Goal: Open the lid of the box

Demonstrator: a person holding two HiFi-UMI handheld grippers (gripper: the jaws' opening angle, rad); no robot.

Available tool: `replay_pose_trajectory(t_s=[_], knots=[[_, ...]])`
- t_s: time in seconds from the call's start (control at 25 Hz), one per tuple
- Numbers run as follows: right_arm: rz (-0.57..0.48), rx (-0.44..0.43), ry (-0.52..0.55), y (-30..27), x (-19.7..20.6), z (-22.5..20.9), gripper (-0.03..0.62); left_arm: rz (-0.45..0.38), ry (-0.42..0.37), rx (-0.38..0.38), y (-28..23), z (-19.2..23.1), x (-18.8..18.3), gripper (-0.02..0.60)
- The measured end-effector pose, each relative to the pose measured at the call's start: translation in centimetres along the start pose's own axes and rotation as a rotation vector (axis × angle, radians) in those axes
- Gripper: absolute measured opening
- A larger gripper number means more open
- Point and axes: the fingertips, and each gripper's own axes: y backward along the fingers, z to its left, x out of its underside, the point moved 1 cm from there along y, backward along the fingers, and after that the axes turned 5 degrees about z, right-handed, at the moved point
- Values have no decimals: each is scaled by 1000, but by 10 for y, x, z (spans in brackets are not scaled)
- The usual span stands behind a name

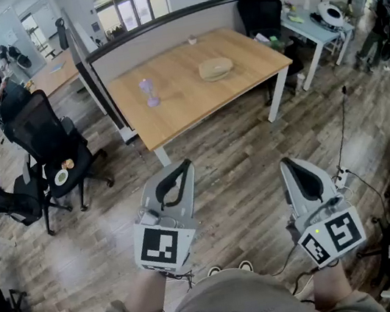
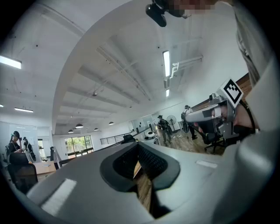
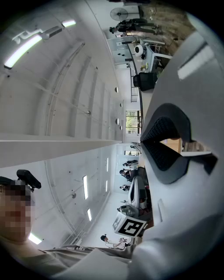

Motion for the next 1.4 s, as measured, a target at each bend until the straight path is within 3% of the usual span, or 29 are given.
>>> replay_pose_trajectory(t_s=[0.84,0.88,1.0,1.08,1.4], knots=[[4,62,-60,2,10,-17,9,-14,47,-8,5,3,7,10],[6,62,-60,3,11,-18,9,-6,47,5,3,0,9,42],[9,59,-63,6,13,-22,9,20,19,23,-8,-8,15,342],[12,60,-65,9,14,-25,9,20,-9,5,-13,-11,18,432],[-27,42,-62,21,9,-33,11,22,-25,28,-22,-28,15,448]])
